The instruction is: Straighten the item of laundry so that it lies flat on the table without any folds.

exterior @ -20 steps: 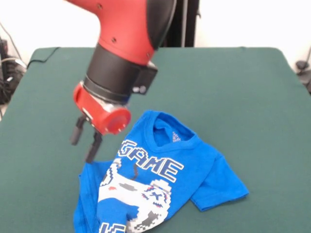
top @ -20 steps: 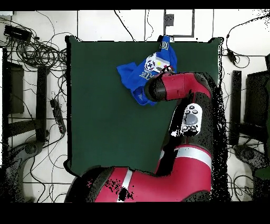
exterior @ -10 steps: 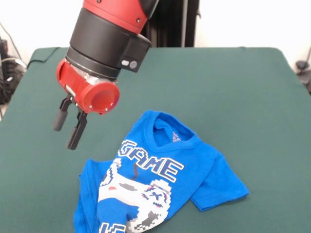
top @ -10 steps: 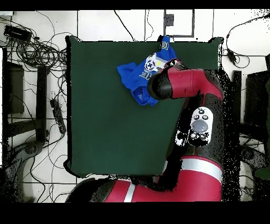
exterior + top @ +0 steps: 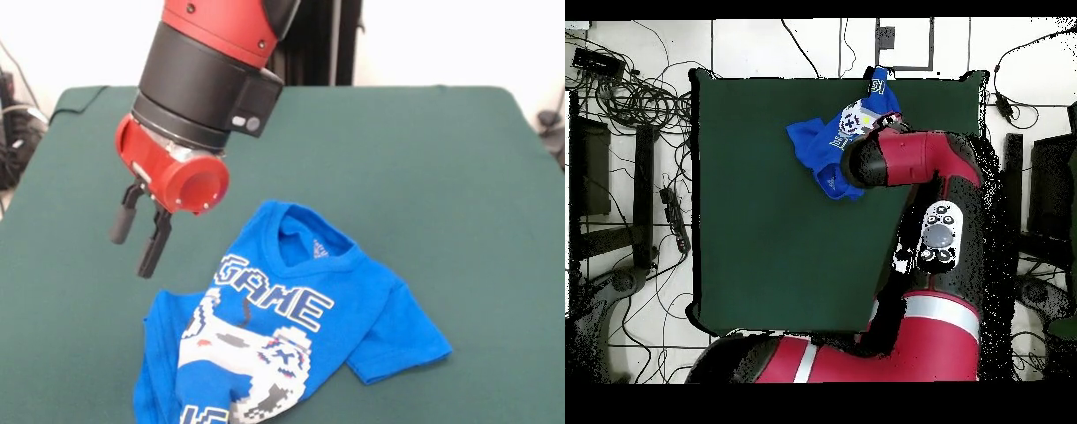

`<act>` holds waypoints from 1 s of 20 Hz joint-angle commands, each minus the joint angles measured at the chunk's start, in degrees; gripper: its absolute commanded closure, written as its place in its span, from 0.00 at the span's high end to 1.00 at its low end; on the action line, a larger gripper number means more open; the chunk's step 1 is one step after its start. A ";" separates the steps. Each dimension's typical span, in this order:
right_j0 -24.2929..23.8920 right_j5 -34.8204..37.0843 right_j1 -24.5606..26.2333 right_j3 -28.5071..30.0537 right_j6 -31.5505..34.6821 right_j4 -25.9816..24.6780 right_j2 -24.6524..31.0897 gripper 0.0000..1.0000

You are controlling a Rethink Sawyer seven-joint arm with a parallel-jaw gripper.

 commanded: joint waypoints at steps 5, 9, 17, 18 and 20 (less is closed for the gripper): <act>5.19 3.47 7.35 5.77 3.13 2.18 3.22 1.00; 5.78 1.38 8.84 5.33 5.07 2.22 1.87 1.00; 6.24 -3.51 11.48 4.52 8.13 2.53 0.20 1.00; 6.39 -3.77 11.59 4.51 8.37 2.58 -0.14 1.00; 6.37 -4.72 12.05 4.46 8.44 2.82 -0.56 1.00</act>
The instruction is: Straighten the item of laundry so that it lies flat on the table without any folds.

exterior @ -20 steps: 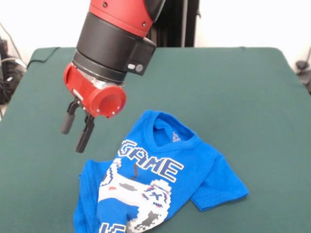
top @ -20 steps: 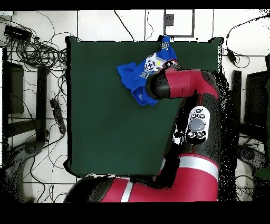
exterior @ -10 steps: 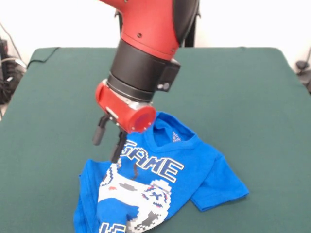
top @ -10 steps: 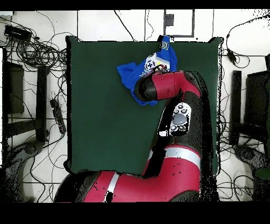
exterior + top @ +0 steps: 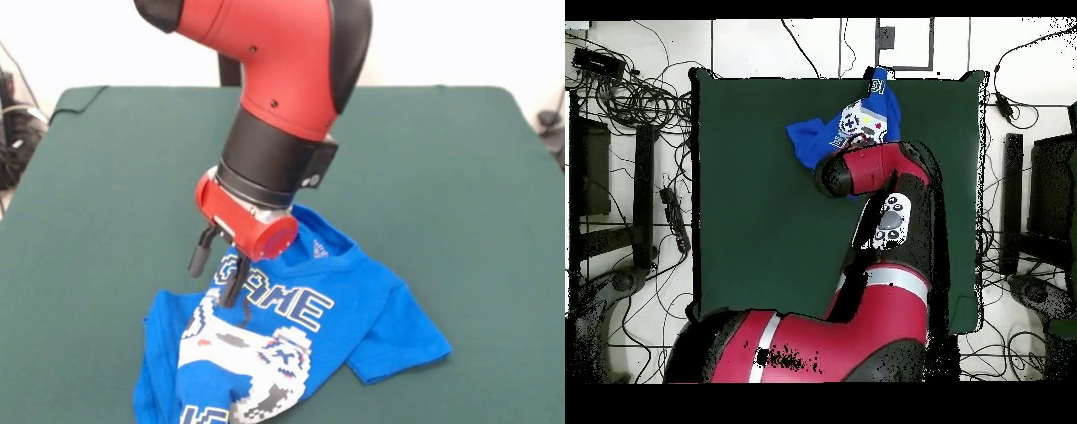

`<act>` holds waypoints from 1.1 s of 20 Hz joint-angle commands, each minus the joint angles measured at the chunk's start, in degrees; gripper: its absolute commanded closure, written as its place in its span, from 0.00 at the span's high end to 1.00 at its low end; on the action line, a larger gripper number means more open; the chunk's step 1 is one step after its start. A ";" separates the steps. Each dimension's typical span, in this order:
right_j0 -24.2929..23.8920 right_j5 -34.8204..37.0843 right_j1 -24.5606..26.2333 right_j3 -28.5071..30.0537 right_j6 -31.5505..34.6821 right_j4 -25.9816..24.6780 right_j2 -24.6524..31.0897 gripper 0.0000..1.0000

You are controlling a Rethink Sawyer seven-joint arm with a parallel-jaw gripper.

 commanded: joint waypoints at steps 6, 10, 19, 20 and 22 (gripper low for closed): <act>1.17 -4.29 3.72 5.05 6.63 2.84 0.42 1.00; 1.45 -4.06 2.82 6.00 6.37 3.39 0.37 1.00; 1.78 0.48 -2.07 8.31 2.95 4.06 1.54 1.00; 1.48 1.14 -2.84 8.56 2.04 4.12 2.03 1.00; 1.41 3.00 -4.56 8.43 0.55 3.89 1.75 1.00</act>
